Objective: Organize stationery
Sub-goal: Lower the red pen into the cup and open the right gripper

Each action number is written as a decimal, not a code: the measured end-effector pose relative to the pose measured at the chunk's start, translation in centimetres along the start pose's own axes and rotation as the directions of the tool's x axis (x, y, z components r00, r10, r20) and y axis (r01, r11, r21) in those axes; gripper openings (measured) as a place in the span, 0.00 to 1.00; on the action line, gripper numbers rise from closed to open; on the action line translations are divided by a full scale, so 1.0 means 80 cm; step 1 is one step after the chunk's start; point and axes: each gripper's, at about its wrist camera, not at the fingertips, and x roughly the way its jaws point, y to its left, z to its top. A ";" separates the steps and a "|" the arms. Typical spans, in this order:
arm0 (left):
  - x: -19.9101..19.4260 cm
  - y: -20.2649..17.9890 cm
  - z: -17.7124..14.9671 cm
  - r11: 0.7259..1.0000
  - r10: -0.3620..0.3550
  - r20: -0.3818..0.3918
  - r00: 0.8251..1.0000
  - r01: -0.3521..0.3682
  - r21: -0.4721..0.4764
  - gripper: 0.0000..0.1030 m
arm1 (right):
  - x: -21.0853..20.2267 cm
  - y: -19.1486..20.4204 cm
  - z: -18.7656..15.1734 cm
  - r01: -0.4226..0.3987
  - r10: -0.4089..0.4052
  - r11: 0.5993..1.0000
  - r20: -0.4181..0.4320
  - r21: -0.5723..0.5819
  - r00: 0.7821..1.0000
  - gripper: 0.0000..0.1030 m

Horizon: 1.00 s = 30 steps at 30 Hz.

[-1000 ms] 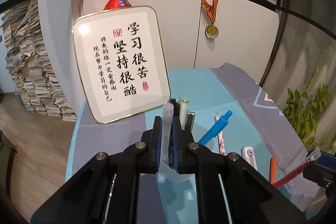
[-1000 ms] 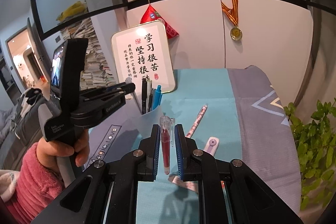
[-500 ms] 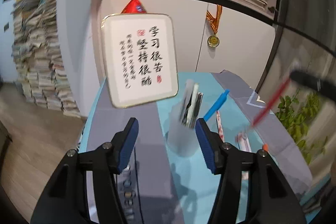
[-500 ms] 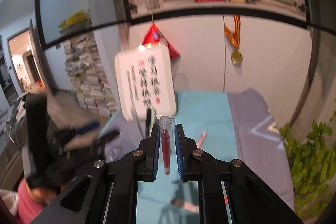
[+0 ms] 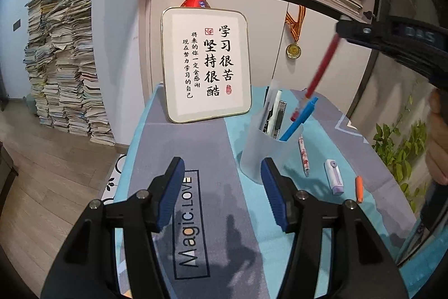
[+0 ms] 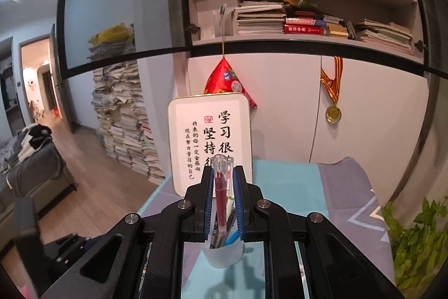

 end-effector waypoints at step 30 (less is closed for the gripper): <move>0.016 -0.024 -0.019 0.998 -0.020 -0.060 0.998 0.023 0.050 0.53 | 0.080 -0.033 -0.040 0.007 0.008 0.997 -0.202 0.074 0.979 0.15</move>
